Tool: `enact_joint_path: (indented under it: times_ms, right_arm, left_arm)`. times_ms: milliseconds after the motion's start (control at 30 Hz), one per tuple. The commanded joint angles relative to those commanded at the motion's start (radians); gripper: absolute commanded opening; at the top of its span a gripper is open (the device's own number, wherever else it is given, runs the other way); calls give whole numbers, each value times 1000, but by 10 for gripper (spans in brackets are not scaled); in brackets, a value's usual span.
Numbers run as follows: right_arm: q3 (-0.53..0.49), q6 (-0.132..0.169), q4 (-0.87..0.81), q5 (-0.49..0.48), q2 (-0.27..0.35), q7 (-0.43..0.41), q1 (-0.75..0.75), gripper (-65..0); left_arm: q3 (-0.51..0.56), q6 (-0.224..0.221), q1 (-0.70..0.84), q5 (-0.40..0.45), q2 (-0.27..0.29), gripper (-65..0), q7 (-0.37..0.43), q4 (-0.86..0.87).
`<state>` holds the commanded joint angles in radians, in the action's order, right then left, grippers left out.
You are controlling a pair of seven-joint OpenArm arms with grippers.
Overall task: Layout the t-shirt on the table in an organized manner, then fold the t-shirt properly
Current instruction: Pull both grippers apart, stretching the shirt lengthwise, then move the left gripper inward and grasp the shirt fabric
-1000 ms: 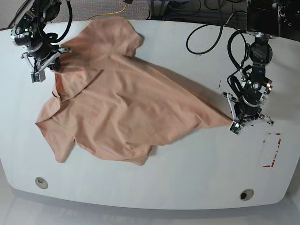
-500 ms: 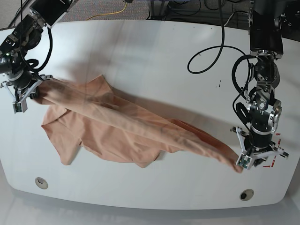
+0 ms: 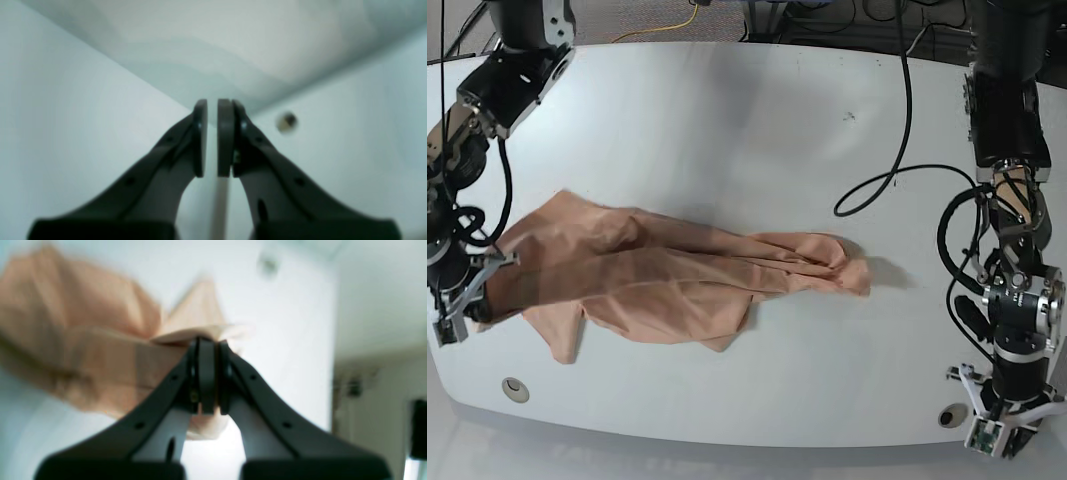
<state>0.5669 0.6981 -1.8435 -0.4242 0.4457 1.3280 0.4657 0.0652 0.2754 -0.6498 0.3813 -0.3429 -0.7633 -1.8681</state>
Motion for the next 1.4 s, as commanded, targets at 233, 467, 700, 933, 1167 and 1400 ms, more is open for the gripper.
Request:
enact_joint_path:
  times_ms: [233,467,700,933,1167,1400]
  right_arm:
    - [-58,0,83,0,29,-3,126,-650]
    - [-54,0,83,0,-2,-5,86,-650]
    - [-54,0,72,0,-35,-31,-3,-650]
    - [-54,0,40,0,-44,-64,-83,-650]
    - [-54,0,41,0,-44,-69,-117,-650]
    - [-52,0,41,0,-44,-71,-132,-650]
  left_arm:
    - [0,0,-68,-6,0,-612,-2,3]
    - [17,2,92,-12,25,-508,-6,0]
    - [-44,2,293,-83,124,-274,-6,0]
    - [-68,2,446,-222,203,-94,-6,0]
    - [-69,2,526,-391,215,-65,-6,14]
    - [-68,2,537,-517,215,-65,-6,106]
